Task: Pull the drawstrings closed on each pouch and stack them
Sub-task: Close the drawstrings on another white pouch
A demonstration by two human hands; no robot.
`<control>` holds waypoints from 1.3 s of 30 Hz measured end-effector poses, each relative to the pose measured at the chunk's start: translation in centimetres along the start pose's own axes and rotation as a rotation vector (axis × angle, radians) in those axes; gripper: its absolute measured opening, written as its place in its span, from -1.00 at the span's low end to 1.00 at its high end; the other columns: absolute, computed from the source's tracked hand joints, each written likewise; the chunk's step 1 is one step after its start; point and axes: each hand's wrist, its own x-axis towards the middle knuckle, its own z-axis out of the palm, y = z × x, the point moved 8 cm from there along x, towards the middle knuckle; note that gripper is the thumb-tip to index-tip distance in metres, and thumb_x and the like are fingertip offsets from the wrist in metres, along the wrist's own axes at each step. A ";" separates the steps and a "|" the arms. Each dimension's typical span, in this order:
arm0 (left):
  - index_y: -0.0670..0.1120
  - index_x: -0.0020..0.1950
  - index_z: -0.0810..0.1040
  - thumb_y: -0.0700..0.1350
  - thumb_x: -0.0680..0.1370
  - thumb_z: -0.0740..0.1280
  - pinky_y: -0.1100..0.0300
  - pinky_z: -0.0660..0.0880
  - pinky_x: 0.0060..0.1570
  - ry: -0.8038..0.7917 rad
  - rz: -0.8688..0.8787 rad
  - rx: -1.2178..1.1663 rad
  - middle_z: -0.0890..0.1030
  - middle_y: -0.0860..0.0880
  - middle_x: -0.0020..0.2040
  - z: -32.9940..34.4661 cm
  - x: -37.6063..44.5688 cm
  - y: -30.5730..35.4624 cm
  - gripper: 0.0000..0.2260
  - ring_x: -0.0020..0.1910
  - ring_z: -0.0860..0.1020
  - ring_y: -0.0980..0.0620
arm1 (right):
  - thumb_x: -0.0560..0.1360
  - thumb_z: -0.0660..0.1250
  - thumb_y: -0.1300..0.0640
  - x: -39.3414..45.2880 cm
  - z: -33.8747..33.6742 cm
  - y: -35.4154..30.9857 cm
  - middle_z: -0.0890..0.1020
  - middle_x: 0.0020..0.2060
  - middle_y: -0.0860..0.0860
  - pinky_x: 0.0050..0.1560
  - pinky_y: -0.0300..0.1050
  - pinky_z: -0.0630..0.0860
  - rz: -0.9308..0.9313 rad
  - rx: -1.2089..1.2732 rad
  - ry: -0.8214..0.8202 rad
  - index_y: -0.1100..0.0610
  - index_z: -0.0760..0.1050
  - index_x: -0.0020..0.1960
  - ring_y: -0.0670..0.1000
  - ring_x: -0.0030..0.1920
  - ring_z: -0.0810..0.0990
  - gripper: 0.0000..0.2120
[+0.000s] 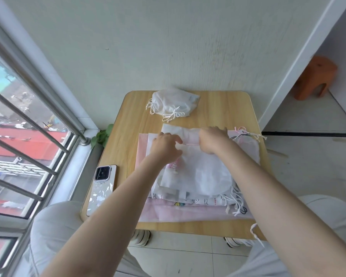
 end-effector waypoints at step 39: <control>-0.15 -0.19 0.51 -0.09 0.65 0.15 0.12 0.52 -0.17 0.173 -0.628 -2.186 0.64 -0.09 -0.30 0.9 -7.6 -10.7 -0.72 -0.25 0.64 -0.07 | 0.38 0.47 -0.21 -1.9 1.4 -6.2 0.48 -0.23 -0.10 -0.27 -0.16 0.31 -0.126 0.566 -0.011 0.11 0.49 -0.19 -0.05 -0.19 0.47 -0.61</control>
